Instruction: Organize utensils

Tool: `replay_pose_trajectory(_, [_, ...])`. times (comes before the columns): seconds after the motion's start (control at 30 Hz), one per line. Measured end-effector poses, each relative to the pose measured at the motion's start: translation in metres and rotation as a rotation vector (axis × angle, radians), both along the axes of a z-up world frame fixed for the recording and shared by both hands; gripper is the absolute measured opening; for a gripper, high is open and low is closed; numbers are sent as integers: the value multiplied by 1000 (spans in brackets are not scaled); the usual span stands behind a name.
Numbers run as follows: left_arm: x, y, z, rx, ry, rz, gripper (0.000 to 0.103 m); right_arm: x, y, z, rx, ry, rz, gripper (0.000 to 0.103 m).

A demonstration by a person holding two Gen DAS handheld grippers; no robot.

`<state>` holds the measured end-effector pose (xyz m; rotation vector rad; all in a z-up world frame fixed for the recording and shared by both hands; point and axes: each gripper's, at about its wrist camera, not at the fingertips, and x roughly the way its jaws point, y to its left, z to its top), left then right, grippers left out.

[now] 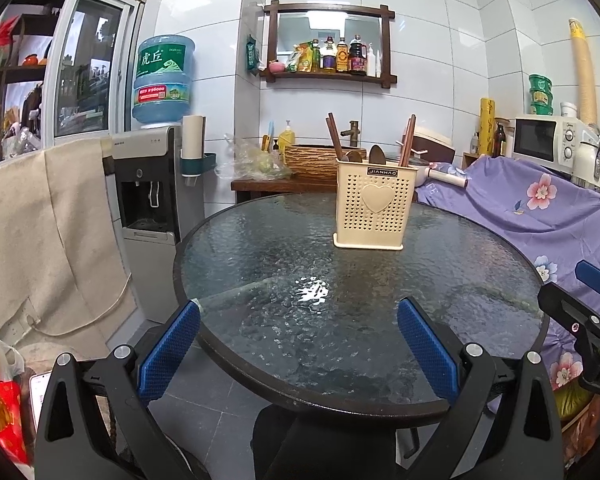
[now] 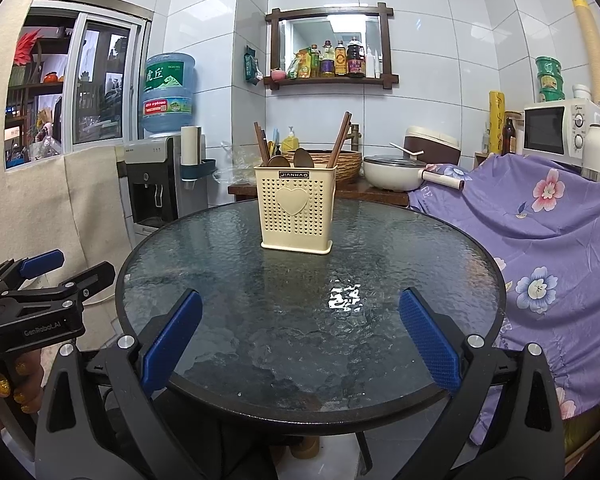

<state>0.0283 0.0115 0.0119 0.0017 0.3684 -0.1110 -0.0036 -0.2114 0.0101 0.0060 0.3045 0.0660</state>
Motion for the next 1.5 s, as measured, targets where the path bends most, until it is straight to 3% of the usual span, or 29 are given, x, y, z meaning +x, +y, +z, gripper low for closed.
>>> replay_pose_trajectory(1.5, [2,-2,-3,20,24,-5,97,0,2,-5,-3,8,5,97])
